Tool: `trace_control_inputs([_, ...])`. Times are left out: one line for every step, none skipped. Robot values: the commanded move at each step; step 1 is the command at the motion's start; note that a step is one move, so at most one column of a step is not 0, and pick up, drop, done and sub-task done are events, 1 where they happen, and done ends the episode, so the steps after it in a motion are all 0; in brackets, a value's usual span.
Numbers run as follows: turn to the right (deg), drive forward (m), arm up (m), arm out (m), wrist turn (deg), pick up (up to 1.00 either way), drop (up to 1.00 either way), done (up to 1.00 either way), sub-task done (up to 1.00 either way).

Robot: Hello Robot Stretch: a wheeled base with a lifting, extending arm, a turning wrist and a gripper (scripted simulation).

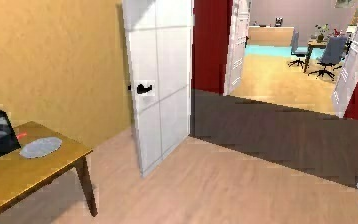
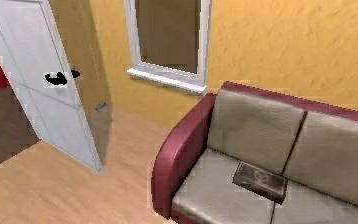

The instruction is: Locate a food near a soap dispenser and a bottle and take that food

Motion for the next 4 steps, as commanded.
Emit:
trace_control_inputs([24.0,0.00,0.00,0.00,0.0,0.00,0.00,0.00,0.00])
trace_control_inputs([0.0,1.00,0.00,0.00,0.0,0.00,0.00,0.00,0.00])
trace_control_inputs([0.0,1.00,0.00,0.00,0.0,0.00,0.00,0.00,0.00])
trace_control_inputs([0.0,1.00,0.00,0.00,0.0,0.00,0.00,0.00,0.00])
